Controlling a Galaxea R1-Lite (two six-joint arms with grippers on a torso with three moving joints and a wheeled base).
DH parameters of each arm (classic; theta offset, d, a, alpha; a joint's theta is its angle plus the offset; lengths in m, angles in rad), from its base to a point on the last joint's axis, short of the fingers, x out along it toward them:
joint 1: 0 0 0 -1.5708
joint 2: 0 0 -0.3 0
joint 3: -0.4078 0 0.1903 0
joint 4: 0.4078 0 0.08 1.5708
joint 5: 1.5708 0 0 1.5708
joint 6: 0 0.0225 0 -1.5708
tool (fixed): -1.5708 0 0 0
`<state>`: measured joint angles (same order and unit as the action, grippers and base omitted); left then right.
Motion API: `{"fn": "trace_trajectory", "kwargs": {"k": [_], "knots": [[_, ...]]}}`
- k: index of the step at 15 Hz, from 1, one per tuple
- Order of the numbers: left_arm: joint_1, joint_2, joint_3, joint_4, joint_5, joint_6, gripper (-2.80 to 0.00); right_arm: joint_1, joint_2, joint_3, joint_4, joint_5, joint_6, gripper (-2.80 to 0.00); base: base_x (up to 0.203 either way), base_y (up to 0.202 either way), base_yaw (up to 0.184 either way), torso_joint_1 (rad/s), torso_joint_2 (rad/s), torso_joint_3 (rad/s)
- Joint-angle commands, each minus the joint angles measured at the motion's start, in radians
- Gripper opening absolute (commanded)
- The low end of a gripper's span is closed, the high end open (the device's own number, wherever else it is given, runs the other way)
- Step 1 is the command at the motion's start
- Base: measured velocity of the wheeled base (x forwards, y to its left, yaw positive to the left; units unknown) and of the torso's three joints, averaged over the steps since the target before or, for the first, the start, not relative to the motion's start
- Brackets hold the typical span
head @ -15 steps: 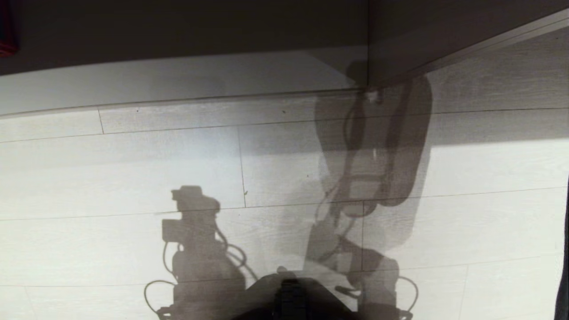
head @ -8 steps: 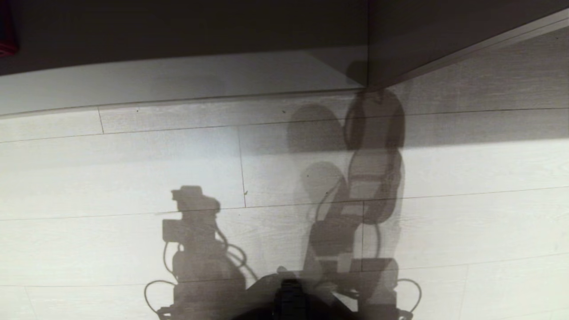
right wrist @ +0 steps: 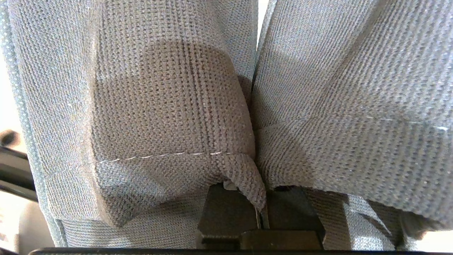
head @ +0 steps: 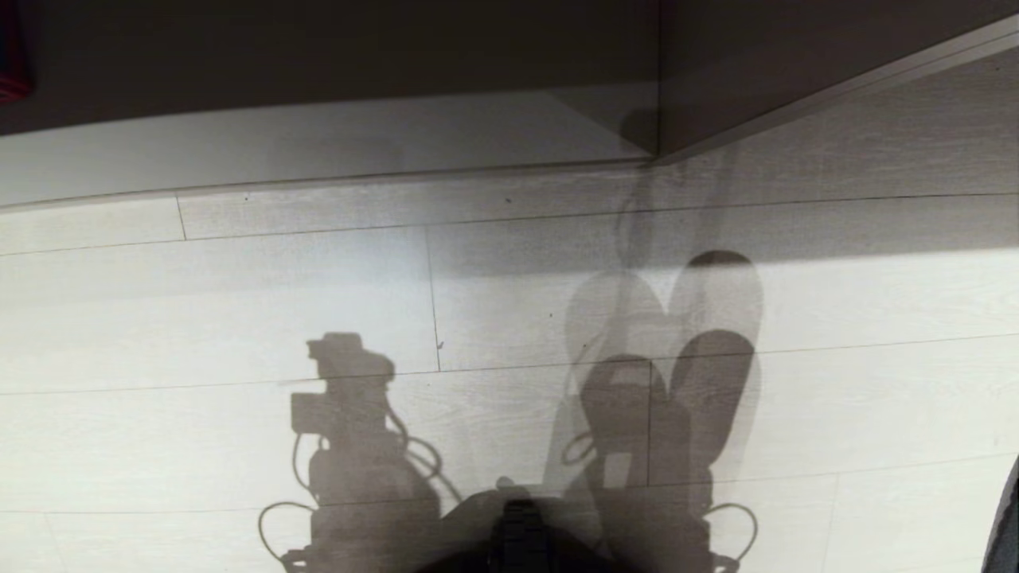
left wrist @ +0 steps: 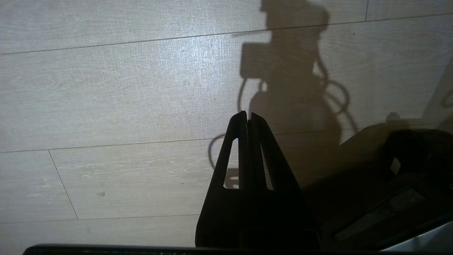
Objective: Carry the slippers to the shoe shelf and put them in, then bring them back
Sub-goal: Place the slippers into the shoe cabinet
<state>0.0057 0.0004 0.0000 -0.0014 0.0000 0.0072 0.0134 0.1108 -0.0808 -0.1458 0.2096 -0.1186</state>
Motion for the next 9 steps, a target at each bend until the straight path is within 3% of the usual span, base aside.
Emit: {"fn": "trace_trajectory", "kwargs": {"k": [1, 5, 9], "knots": [[0.000, 0.000, 0.000, -0.002, 0.000, -0.001, -2.80, -0.007, -0.083, 0.079, 0.004, -0.049, 0.007, -2.80, 0.000, 0.000, 0.000, 0.000, 0.00, 0.000], [0.000, 0.000, 0.000, -0.002, -0.002, -0.006, -2.80, -0.009, -0.108, 0.077, 0.132, -0.204, 0.023, -2.80, 0.000, 0.000, 0.000, 0.000, 0.00, 0.000], [0.000, 0.001, 0.000, -0.002, -0.001, -0.005, -2.80, -0.009, -0.108, 0.081, 0.146, -0.205, 0.022, -2.80, 0.000, 0.000, 0.000, 0.000, 0.00, 0.000]]}}
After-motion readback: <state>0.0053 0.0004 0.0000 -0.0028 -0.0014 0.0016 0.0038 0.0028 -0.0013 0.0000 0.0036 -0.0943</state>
